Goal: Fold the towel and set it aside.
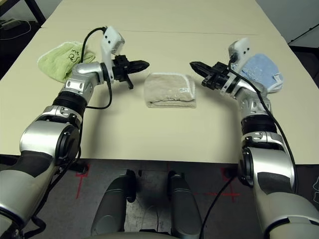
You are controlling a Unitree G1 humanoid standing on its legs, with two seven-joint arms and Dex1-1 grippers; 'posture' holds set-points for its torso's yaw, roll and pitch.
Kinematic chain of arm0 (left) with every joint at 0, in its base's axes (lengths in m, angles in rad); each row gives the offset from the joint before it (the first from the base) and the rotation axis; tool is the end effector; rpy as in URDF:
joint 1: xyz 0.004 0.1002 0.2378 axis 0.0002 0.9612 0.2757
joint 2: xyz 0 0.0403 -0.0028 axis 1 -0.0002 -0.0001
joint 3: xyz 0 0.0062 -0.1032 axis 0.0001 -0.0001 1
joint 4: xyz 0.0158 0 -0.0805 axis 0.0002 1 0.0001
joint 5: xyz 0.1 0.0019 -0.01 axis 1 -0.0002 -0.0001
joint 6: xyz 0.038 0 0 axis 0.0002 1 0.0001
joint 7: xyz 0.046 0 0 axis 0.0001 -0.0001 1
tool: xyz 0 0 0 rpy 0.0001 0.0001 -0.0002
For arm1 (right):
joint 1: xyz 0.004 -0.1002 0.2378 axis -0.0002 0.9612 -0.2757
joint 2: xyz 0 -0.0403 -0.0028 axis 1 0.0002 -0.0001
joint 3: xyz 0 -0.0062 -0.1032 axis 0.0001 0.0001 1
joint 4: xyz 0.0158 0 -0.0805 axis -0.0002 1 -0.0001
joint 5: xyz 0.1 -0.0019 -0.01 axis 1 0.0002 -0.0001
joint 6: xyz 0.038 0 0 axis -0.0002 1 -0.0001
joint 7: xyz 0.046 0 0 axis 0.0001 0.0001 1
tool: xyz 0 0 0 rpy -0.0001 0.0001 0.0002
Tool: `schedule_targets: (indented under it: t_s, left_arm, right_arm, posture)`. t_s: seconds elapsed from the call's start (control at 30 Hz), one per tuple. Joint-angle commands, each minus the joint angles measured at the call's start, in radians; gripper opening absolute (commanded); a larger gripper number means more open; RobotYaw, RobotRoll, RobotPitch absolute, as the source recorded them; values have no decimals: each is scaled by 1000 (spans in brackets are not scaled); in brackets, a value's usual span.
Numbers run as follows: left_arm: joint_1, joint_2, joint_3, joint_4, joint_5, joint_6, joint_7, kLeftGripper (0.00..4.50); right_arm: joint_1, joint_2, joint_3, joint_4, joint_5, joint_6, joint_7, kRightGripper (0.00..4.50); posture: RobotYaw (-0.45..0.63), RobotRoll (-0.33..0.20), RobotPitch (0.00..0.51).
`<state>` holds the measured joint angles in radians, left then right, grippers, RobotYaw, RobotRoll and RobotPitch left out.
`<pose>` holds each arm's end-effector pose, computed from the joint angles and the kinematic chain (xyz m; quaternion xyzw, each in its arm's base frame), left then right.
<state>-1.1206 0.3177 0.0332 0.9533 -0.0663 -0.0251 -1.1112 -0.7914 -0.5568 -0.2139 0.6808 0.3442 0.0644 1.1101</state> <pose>0.3709 0.1744 0.2075 0.1386 -0.0308 -0.5146 0.8456 0.3212 -0.2837 0.1794 -0.0409 -0.0763 0.3998 0.9125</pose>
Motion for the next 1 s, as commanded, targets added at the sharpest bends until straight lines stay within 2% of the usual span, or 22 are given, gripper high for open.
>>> schedule_targets:
  t_s: [0.03,0.13,0.27,0.3,0.33,0.37,0.43,0.7,0.73,1.0]
  left_arm:
    - [57,26,-16,-99,-31,56,-54,49]
    - [108,57,-28,-183,-45,100,-88,49]
    - [169,87,-52,-283,-55,163,-118,49]
    - [177,90,-57,-296,-54,172,-114,207]
    - [184,95,-62,-308,-49,180,-103,428]
    - [191,98,-65,-322,-48,183,-94,616]
    - [207,102,-71,-350,-54,194,-89,1310]
    - [291,141,-75,-525,-92,305,-97,4410]
    - [307,144,-76,-557,-101,326,-98,4500]
    - [371,173,-58,-652,-132,382,-53,4500]
  right_arm:
    - [60,-58,-1,-70,21,9,73,0]
    - [93,-113,17,-107,27,5,156,0]
    - [112,-142,39,-125,12,-10,207,0]
    - [111,-146,48,-117,-3,-26,205,0]
    - [107,-147,56,-110,-13,-33,207,374]
    - [100,-146,61,-104,-16,-34,205,505]
    - [92,-143,63,-101,-12,-27,195,1066]
    - [75,-141,72,-83,-15,-37,188,4006]
    - [74,-145,74,-83,-17,-43,194,4443]
    - [100,-187,73,-67,-27,-85,224,4443]
  posture:
    - [16,0,209]
    - [14,0,201]
    - [9,0,192]
    - [7,0,193]
    - [5,0,191]
    - [6,0,193]
    - [8,0,199]
    - [16,0,204]
    - [17,0,205]
    - [11,0,217]
